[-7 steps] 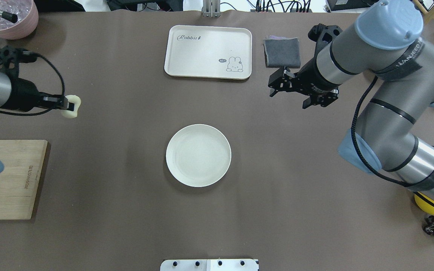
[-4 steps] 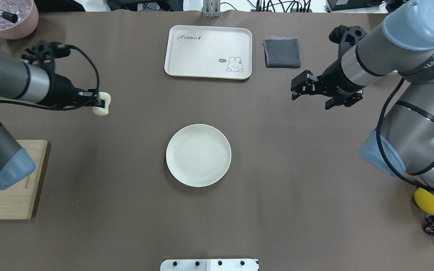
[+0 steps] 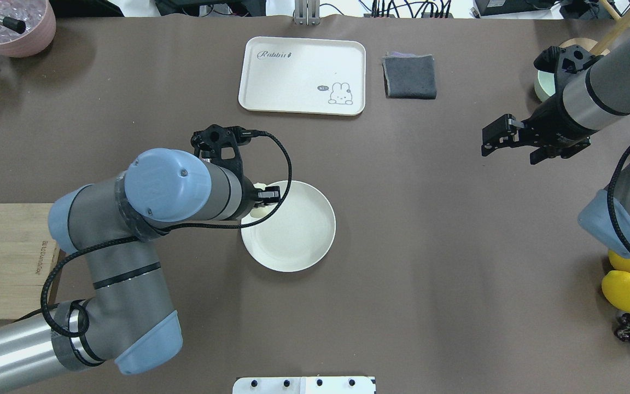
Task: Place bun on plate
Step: 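Carry the bun with the left gripper over the white plate, then lower the bun onto the plate and open the left gripper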
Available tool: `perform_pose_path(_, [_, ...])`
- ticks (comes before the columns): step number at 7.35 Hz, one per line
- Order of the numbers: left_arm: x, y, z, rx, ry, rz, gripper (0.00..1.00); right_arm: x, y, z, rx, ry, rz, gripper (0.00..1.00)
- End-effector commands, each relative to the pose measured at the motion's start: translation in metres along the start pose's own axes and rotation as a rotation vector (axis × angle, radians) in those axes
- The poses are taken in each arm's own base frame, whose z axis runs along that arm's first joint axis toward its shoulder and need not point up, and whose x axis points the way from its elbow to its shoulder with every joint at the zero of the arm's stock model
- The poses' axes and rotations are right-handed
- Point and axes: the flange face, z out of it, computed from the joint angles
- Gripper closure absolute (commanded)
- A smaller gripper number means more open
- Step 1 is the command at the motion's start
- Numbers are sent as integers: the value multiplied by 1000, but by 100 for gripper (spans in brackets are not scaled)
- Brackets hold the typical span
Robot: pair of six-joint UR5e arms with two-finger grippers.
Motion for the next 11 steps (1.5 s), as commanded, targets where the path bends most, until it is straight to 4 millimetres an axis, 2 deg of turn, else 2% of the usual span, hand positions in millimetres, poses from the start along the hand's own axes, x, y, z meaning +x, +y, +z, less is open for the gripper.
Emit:
perform_pose_path(1, [28,55,21,13,-17,42,69,18,-3,0,1,14,-7,0])
perform_pose_path(2, [30,65,30,4,-31,47,69,18,-3,0,1,14,-7,0])
perform_pose_path(4, [29,69,58,-3,-72,53,68,20,-5,-6,-12,-4,4,0])
perform_pose_path(6, [31,68,67,-5,-79,52,68,18,-4,-9,-7,-11,8,0])
perform_pose_path(7, [31,68,70,-5,-84,52,64,17,-3,-10,-4,-12,8,0])
perform_pose_path(9, [37,65,82,21,-64,51,62,15,-3,-11,-4,-15,6,0])
perform_pose_path(10, [34,62,92,26,-57,50,46,14,-4,-11,-2,-16,6,0])
perform_pose_path(11, [32,61,95,27,-60,50,23,13,-4,-12,-1,-17,3,0])
